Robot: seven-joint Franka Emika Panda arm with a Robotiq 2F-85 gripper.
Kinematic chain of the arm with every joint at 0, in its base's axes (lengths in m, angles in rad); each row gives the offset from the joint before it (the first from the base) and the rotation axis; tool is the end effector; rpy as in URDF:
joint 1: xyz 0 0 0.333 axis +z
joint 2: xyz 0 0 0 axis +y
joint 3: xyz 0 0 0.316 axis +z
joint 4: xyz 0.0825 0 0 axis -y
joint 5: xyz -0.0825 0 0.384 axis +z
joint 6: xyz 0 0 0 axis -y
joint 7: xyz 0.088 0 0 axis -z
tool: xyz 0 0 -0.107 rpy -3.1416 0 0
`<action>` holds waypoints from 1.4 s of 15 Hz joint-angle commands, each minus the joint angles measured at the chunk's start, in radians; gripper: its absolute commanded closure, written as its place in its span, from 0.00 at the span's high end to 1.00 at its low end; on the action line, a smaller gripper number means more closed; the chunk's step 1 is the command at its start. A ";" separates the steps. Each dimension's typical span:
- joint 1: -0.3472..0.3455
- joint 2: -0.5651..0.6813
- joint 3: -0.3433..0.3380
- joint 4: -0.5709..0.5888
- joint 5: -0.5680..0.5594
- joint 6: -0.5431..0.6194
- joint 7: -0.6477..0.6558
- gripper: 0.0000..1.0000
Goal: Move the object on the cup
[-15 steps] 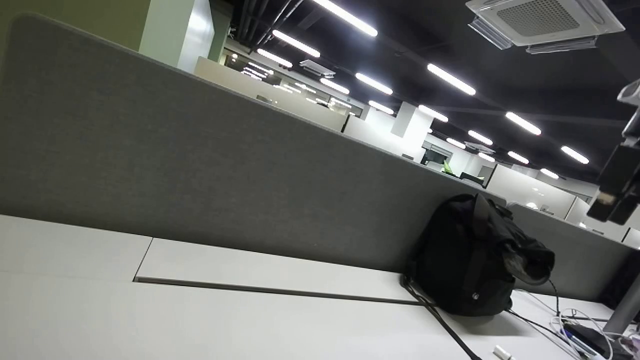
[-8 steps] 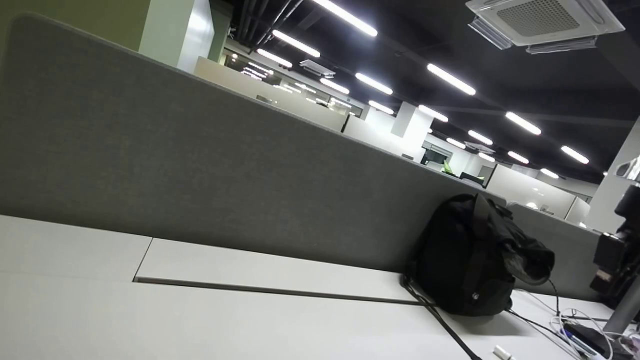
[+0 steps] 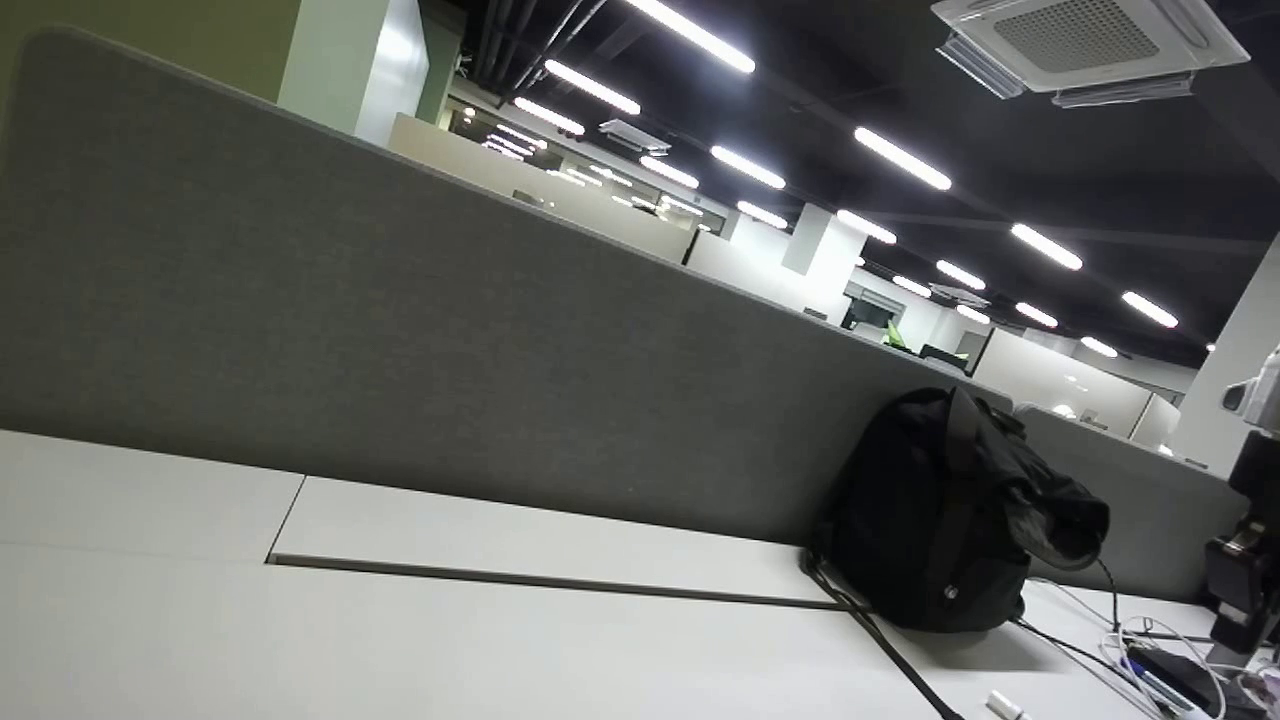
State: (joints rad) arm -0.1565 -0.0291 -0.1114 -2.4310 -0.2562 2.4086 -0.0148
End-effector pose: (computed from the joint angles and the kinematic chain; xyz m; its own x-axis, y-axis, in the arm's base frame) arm 0.4643 -0.1290 0.3169 0.9979 -0.0637 -0.0117 -0.0609 -0.9840 0.1675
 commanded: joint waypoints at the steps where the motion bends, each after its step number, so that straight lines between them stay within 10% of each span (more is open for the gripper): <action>1: 0.008 0.000 -0.007 0.002 0.000 -0.004 0.000 0.01; 13: 0.008 0.000 -0.007 0.003 0.000 -0.006 0.001 0.01; 21: 0.017 0.167 -0.016 -0.013 -0.025 0.289 0.050 0.00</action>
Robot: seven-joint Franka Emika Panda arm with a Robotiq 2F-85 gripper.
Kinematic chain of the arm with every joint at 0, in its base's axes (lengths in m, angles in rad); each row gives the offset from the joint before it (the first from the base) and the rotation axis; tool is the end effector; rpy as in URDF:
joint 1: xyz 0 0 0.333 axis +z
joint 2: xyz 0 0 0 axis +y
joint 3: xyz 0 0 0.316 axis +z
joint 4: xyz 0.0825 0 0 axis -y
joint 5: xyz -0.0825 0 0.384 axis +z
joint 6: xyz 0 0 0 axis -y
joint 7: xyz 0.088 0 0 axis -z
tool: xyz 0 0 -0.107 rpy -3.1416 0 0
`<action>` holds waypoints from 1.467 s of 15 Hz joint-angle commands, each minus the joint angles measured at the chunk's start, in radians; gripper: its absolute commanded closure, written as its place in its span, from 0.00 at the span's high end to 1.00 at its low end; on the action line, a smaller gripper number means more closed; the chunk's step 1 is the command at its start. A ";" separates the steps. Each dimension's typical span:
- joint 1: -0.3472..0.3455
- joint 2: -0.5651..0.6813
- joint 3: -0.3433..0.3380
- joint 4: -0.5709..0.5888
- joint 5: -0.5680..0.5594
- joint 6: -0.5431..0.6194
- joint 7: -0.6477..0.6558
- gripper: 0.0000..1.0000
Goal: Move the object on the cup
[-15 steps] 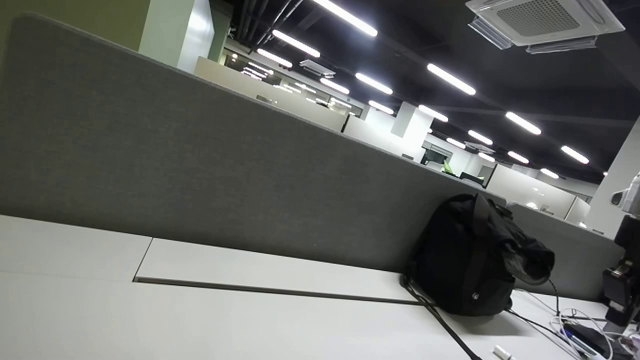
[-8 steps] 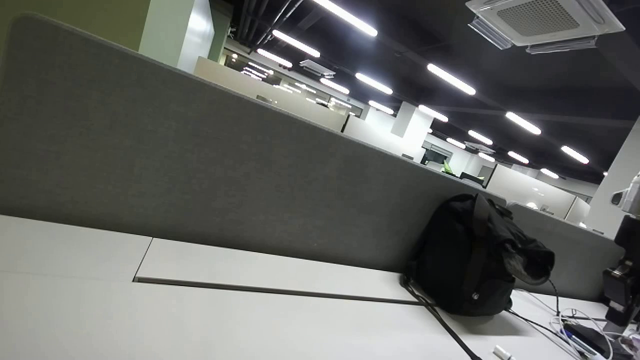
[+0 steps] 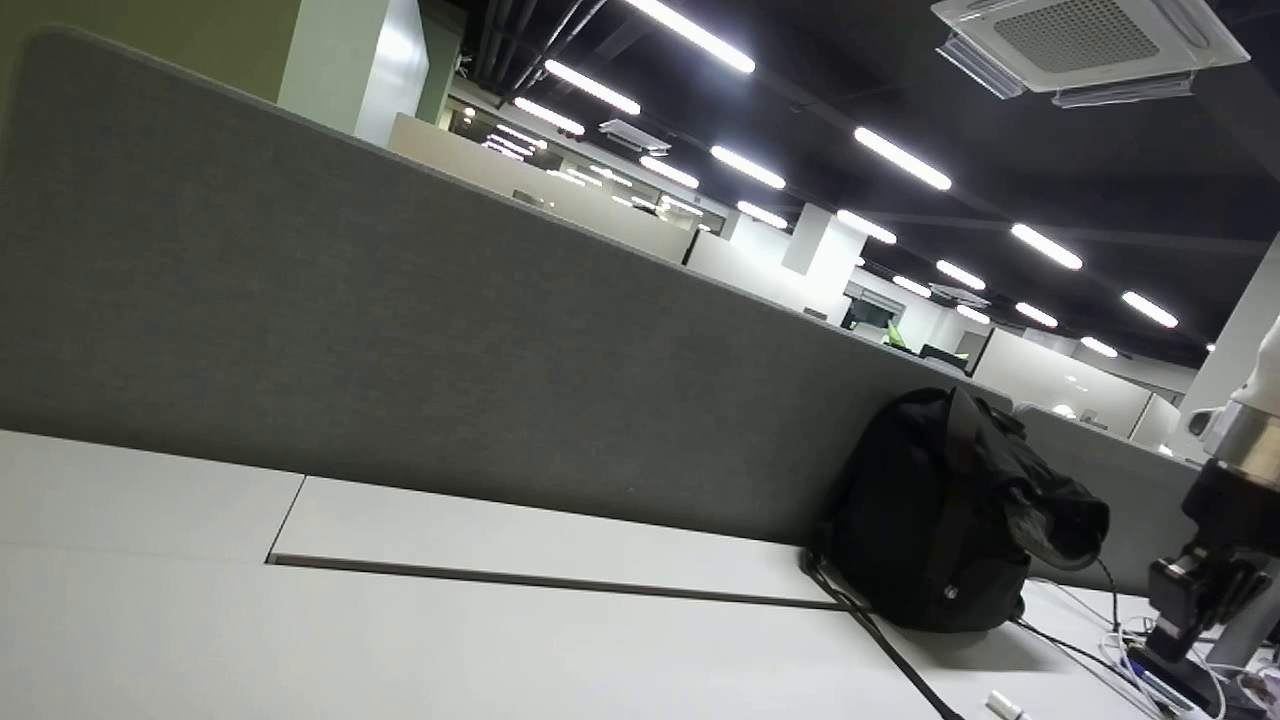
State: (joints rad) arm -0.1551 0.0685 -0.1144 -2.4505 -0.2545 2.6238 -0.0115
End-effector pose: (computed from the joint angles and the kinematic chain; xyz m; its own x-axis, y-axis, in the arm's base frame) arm 0.4767 -0.1258 0.2813 0.9957 -0.0356 0.0852 -0.0486 -0.9866 0.1555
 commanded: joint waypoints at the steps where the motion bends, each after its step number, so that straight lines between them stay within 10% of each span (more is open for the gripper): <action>1: 0.022 0.097 -0.016 0.008 -0.032 0.091 0.047 0.00; 14: 0.145 0.348 -0.111 0.077 -0.053 0.173 0.092 0.00; 22: 0.102 0.357 -0.040 0.076 0.049 0.160 0.007 0.00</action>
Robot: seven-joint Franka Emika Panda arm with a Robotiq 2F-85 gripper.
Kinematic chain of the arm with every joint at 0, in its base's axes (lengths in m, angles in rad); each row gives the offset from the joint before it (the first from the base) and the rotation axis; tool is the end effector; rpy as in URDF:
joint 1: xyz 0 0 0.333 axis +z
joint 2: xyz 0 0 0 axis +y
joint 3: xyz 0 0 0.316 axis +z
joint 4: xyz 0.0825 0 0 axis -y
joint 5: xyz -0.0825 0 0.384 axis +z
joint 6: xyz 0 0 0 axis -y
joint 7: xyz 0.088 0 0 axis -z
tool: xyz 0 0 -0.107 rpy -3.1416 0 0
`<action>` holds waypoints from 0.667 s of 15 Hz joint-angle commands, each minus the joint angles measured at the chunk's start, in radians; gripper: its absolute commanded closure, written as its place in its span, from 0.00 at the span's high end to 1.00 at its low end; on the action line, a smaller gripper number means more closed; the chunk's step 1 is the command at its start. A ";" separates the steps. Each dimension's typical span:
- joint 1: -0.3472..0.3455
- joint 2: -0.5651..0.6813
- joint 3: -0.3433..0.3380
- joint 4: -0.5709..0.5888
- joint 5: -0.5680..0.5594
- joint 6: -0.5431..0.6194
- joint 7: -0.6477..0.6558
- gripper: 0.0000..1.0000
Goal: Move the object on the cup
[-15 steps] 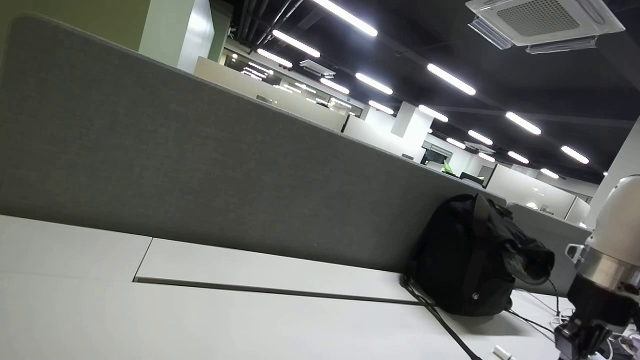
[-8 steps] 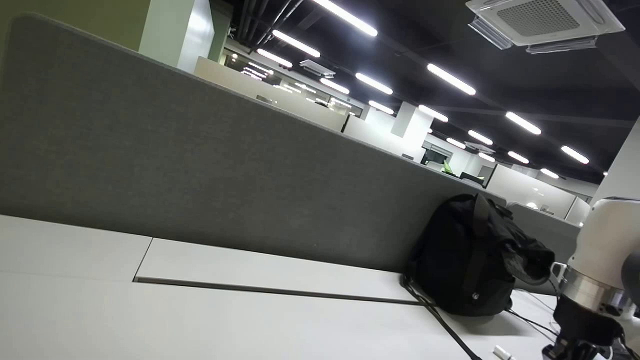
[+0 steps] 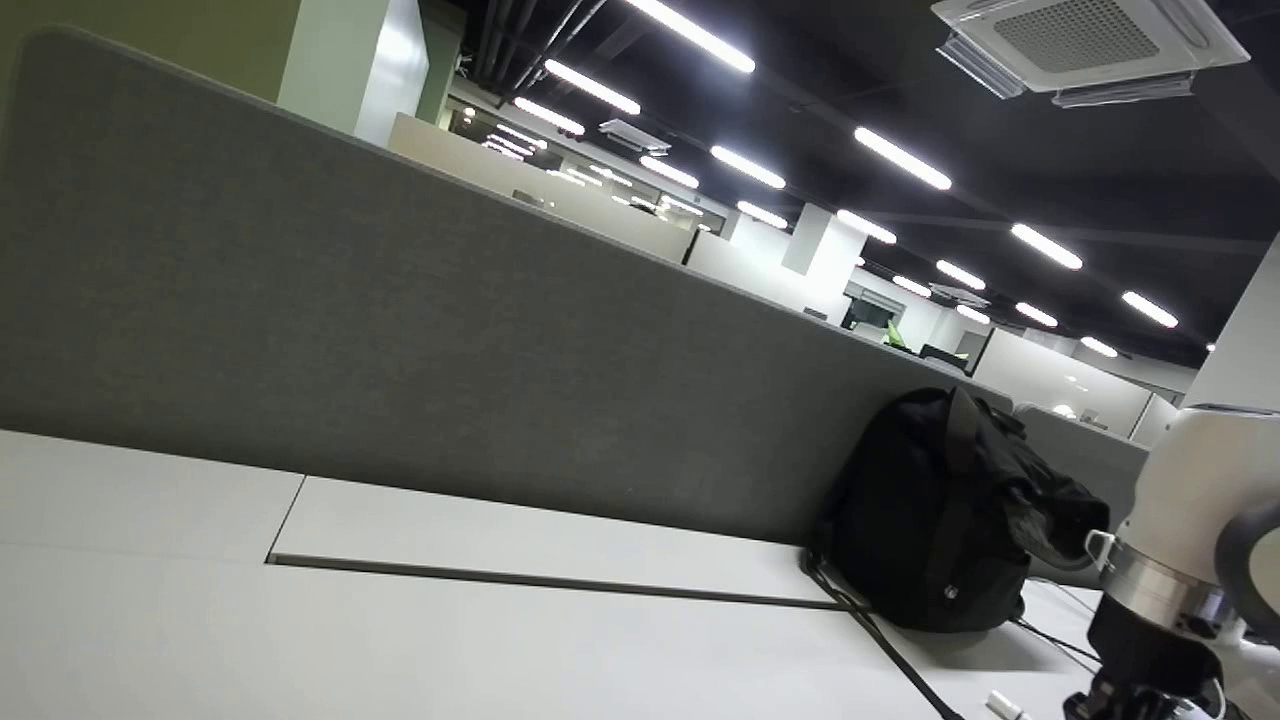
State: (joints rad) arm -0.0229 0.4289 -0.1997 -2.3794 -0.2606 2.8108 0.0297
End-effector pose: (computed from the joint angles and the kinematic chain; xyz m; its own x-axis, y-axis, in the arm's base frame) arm 0.4872 -0.1042 0.1462 0.9998 0.0111 -0.0158 0.0136 -0.9860 0.1661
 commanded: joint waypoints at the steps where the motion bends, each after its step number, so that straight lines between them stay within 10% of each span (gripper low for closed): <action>1: -0.064 -0.012 0.087 0.003 0.102 -0.050 -0.081 0.00; 10: -0.107 -0.174 0.073 -0.006 0.181 -0.161 -0.135 0.00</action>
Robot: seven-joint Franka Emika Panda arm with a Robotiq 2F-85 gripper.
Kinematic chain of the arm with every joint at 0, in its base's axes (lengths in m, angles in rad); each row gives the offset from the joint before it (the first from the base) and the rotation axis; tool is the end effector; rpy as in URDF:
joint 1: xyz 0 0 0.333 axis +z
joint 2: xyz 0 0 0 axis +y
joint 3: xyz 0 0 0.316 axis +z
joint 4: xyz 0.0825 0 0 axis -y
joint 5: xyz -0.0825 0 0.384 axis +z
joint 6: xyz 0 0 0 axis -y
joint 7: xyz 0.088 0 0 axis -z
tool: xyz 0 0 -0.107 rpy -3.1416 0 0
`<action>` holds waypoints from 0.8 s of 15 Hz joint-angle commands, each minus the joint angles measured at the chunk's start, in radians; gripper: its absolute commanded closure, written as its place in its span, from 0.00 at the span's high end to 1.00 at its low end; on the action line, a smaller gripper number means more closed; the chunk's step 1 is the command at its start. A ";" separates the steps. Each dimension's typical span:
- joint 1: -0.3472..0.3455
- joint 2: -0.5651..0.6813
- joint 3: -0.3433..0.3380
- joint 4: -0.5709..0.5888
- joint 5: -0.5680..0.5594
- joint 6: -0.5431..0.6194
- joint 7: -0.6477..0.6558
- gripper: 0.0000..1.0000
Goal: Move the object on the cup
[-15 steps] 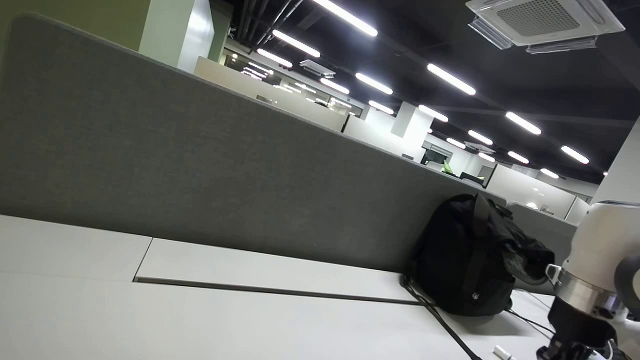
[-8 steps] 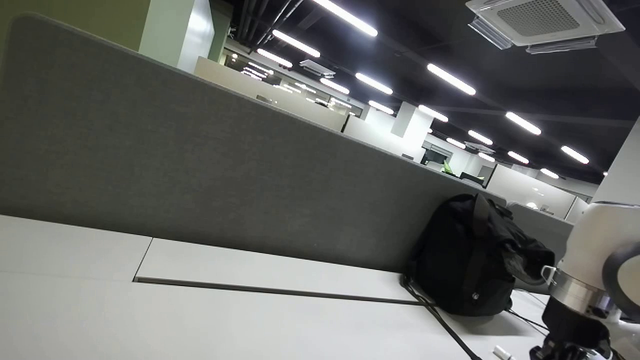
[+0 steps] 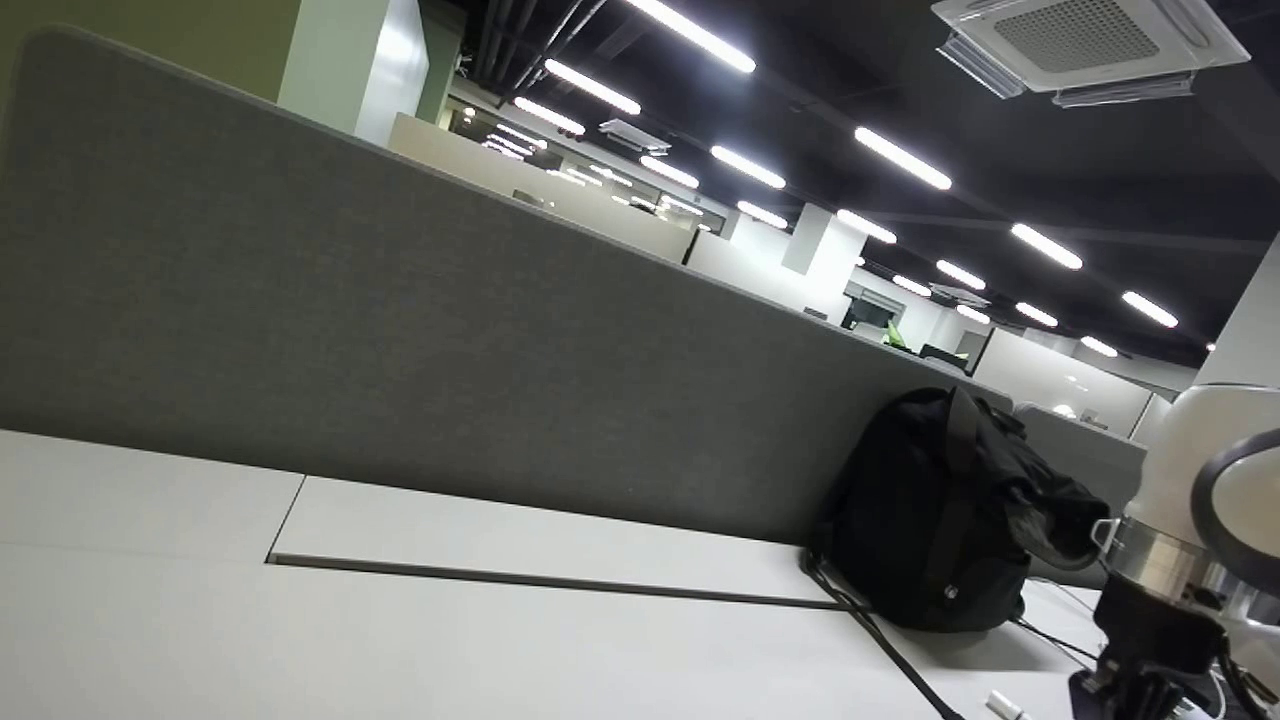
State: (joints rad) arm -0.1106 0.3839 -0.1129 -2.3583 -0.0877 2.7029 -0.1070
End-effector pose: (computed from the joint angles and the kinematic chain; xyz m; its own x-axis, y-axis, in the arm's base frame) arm 0.4916 -0.1118 0.1641 0.9983 -0.0307 -0.0497 -0.0271 -0.9971 0.0714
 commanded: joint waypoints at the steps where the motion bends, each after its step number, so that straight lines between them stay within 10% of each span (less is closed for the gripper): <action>1: -0.033 -0.178 -0.009 -0.036 0.024 -0.061 -0.017 0.00; 4: -0.073 -0.321 0.021 -0.039 0.122 -0.136 -0.124 0.00; 5: -0.073 -0.360 0.020 -0.034 0.157 -0.163 -0.160 0.26; 12: -0.043 -0.495 -0.038 -0.001 0.293 -0.323 -0.314 0.68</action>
State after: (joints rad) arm -0.1670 -0.0824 -0.1228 -2.3638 0.1781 2.4332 -0.3854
